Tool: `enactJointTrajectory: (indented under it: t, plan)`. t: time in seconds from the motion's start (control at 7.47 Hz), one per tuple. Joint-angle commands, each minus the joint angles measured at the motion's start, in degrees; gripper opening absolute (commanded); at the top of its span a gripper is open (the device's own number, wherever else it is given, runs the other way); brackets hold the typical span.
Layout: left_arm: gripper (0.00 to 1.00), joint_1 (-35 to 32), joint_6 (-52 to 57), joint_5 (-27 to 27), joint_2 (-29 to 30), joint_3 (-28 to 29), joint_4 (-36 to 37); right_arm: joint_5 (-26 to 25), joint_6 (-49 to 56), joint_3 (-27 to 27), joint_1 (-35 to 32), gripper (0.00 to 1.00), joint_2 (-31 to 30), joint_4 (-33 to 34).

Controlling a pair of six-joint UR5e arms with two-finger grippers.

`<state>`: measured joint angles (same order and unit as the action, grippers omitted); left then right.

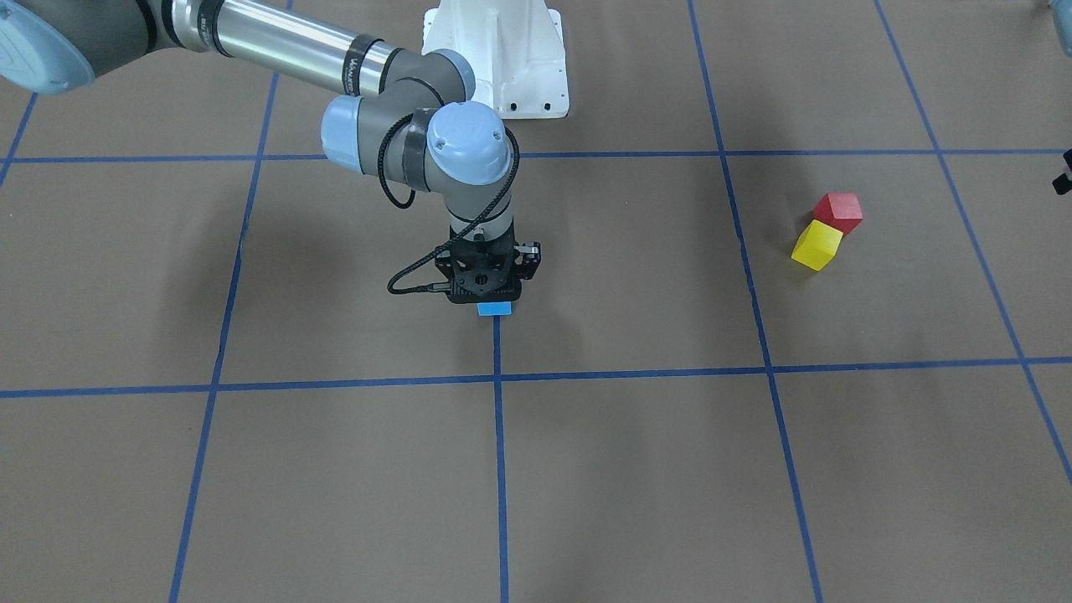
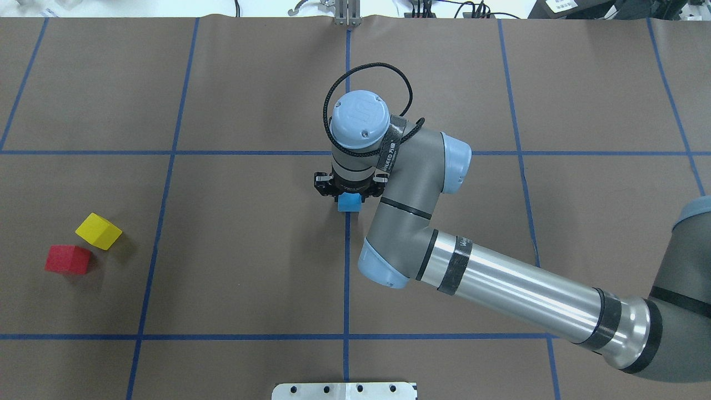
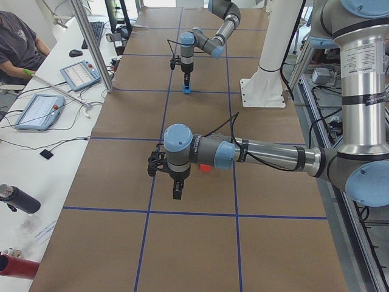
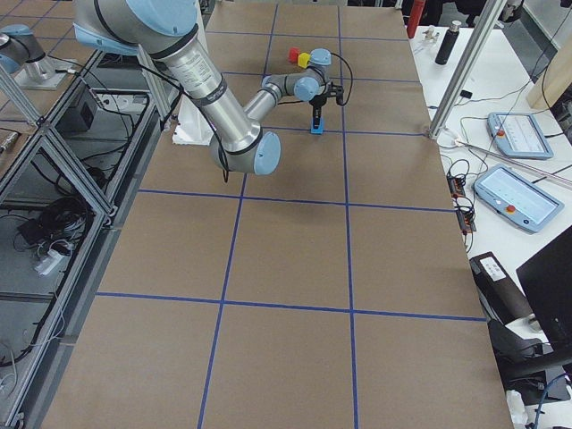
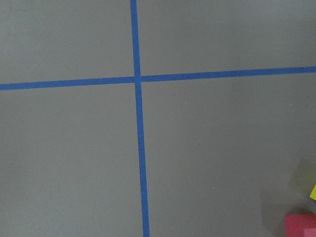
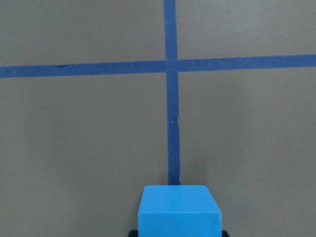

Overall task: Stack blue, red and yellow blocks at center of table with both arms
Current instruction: 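Lower the blue cube onto the center grid crossing with the right gripper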

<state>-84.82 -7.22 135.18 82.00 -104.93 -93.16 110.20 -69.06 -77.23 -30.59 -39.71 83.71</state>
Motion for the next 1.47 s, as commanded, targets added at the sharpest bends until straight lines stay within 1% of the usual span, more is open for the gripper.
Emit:
enactJointTrajectory:
  t: [0.0, 0.13, 0.27, 0.4, 0.54, 0.67, 0.8, 1.07, 1.21, 1.34]
  plan:
    - [1.00, 0.0, -0.1, 0.0, 0.0, 0.0, 0.0, -0.1, 0.2, 0.1, 0.0, 0.00, 0.1, 0.0]
    - [1.00, 0.0, -0.1, 0.0, 0.0, 0.0, 0.0, -0.1, 0.3, 0.2, 0.0, 0.27, 0.0, 0.0]
    - [1.00, 0.0, -0.1, 0.0, 0.0, 0.0, 0.0, -0.2, 1.5, 0.2, 0.0, 0.43, 0.0, 0.0]
    - [1.00, 0.0, -0.1, 0.0, 0.0, 0.0, 0.0, -0.2, 1.6, 0.6, 0.0, 0.48, 0.0, 0.0]
    - [1.00, 0.0, -0.1, 0.0, 0.0, -0.1, 0.0, -0.2, 1.6, 0.6, 0.0, 0.64, 0.1, 0.0]
    - [1.00, 0.0, -0.3, 0.0, 0.1, -0.1, 0.0, -0.2, 1.5, 0.6, 0.0, 0.97, 0.1, -0.5]
    - [1.00, 0.0, -0.7, 0.0, 0.1, -0.1, 0.0, -0.2, 1.6, 0.6, 0.0, 1.00, 0.1, -0.5]
    - [1.00, 0.7, -2.1, 0.4, 0.9, -0.1, 0.1, -0.2, 2.3, 0.3, -0.1, 1.00, 0.1, -0.8]
    - [1.00, 1.0, -4.6, 0.4, 0.9, -0.4, 0.0, -0.1, 2.3, -0.4, -0.3, 1.00, 0.1, -0.8]
    - [1.00, 4.4, -11.7, 0.4, 0.8, -1.6, -1.8, 0.9, 2.3, -3.0, -1.0, 1.00, -0.6, -0.6]
